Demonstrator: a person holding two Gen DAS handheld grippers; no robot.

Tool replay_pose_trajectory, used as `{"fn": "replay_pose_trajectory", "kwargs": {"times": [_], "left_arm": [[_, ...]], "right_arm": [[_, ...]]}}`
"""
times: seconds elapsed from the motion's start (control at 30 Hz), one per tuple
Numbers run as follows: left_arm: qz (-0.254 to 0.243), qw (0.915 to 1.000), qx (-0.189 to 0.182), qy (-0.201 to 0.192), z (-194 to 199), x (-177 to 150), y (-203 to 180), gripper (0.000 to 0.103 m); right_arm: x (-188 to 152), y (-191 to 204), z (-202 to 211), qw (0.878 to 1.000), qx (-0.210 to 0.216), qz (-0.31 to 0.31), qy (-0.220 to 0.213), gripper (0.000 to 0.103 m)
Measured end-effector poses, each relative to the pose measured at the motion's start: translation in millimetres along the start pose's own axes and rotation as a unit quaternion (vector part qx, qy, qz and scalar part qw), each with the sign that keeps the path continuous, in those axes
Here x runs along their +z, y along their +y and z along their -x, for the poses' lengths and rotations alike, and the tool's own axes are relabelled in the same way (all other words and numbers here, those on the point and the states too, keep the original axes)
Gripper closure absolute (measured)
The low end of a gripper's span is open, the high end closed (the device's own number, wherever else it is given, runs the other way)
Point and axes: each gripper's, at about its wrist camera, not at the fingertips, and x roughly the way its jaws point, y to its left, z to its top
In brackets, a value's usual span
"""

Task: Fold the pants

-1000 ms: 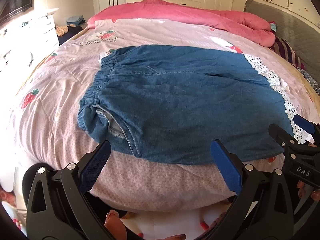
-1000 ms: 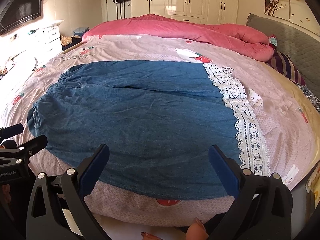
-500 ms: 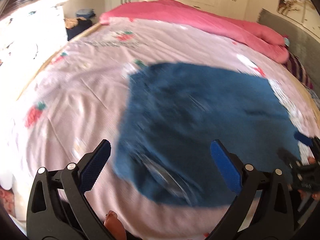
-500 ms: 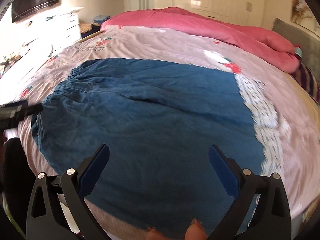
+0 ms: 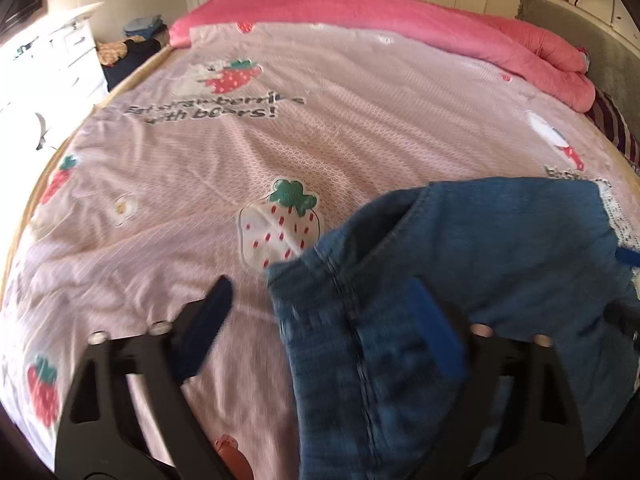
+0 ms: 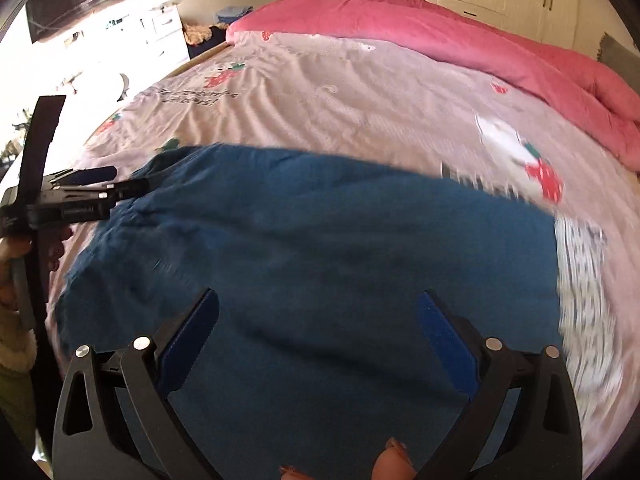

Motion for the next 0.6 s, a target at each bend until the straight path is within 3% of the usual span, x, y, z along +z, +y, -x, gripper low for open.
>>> {"fn": "replay_pose_trajectory", "kwargs": {"times": [0.17, 0.23, 0.3, 0.4, 0.6], "left_arm": [[-0.004, 0.9995, -0.031, 0.003, -23, 5, 4, 0.049], [0.001, 0.9992, -0.039, 0.003, -26, 5, 8, 0.063], [0.01, 0.9981, -0.06, 0.001, -25, 6, 13, 0.07], [0.0, 0.9974, -0.071, -0.007, -19, 8, 12, 0.073], [0.01, 0.9931, -0.104, -0.053, 15, 11, 16, 0.073]], "right_arm": [[48, 3, -36, 0.998, 0.014, 0.055, 0.009, 0.004], [64, 7, -54, 0.997, 0.023, 0.073, 0.022, 0.004], [79, 11, -74, 0.995, 0.026, 0.09, 0.039, 0.004], [92, 18, -96, 0.991, 0.021, 0.114, 0.061, 0.004], [108, 33, -108, 0.985, 0.025, 0.16, 0.055, 0.004]]}}
